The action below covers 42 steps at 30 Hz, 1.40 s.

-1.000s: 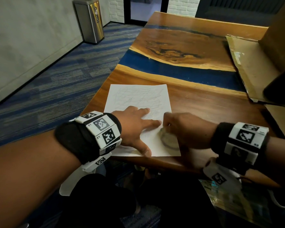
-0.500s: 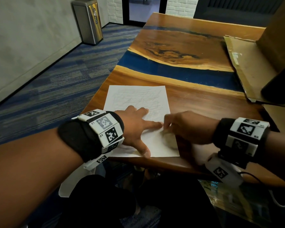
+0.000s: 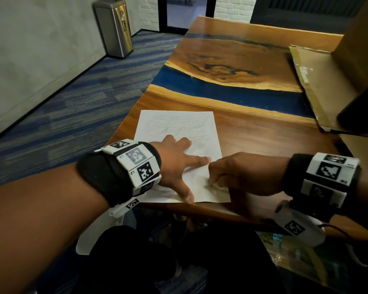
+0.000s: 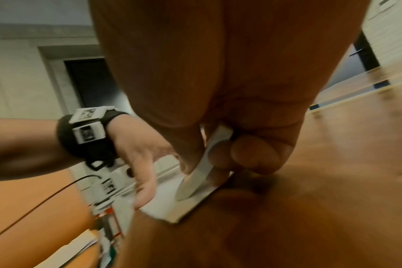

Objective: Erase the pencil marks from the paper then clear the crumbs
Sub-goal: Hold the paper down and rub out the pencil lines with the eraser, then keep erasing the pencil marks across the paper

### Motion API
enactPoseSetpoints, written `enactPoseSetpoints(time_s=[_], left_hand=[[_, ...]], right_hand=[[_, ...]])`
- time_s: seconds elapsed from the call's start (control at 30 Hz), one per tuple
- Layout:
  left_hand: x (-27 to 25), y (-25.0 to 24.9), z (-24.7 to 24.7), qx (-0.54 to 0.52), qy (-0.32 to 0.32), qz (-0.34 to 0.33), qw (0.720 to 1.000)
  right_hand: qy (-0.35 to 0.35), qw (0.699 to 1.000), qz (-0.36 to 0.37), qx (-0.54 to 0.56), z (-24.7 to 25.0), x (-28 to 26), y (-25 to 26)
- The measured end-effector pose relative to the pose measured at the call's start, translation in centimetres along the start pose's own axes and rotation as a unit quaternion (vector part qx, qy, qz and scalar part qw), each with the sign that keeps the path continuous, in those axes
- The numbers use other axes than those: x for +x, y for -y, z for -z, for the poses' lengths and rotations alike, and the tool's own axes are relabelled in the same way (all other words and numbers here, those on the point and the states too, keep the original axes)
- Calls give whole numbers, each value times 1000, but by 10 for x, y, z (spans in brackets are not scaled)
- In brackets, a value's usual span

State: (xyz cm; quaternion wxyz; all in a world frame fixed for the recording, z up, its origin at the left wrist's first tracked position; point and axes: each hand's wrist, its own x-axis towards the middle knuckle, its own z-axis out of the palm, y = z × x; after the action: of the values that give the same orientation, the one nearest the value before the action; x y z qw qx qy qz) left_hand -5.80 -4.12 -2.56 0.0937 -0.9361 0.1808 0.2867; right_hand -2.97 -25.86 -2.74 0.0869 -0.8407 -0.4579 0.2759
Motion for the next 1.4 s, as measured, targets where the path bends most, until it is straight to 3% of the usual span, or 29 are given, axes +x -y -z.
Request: enactPoseSetpoints(time_s=[0.13, 0.17, 0.3, 0.4, 0.5, 0.63, 0.7, 0.8, 0.9, 1.0, 1.07, 1.13, 1.2, 1.33, 1.4], left_hand=[[1, -1, 2, 13, -2, 1, 1000], [0, -2, 2, 11, 0, 3, 1000], [-1, -1, 2, 0, 9, 2, 1000], [-2, -1, 1, -1, -1, 0, 1000], [-11, -1, -5, -53, -19, 14, 998], [-29, 17, -9, -193, -75, 34, 978], [-33, 35, -17, -206, -107, 50, 971], [-35, 54, -42, -180, -76, 68, 978], [-36, 59, -61, -159, -65, 60, 983], [-38, 60, -64, -165, -74, 56, 982], [-39, 59, -65, -175, -84, 53, 980], [-39, 56, -66, -194, -106, 48, 974], [-39, 49, -66, -214, -136, 39, 967], [-40, 36, -66, -257, -188, 47, 947], [-44, 40, -69, -254, -180, 50, 949]], right_hand=[[-96, 990, -106, 5, 12, 1, -13], [-100, 990, -102, 5, 11, 0, -12], [3, 999, -52, -10, 7, -1, -1], [-83, 988, -130, 15, 23, -4, -7], [-167, 953, -159, 198, 26, -5, 4], [-156, 903, -85, 392, 8, 0, 41], [-147, 852, -62, 499, -9, 7, 64], [-94, 735, -46, 670, -38, 23, 94], [-93, 659, -45, 745, -52, 31, 93], [-202, 572, -88, 790, -38, 19, 60], [-329, 540, -144, 761, -19, 7, 27], [-420, 553, -198, 691, -2, -7, 1], [-427, 607, -200, 640, 4, -14, -8], [-289, 799, -154, 505, -1, -2, 10], [-235, 879, -136, 393, -2, 8, 23]])
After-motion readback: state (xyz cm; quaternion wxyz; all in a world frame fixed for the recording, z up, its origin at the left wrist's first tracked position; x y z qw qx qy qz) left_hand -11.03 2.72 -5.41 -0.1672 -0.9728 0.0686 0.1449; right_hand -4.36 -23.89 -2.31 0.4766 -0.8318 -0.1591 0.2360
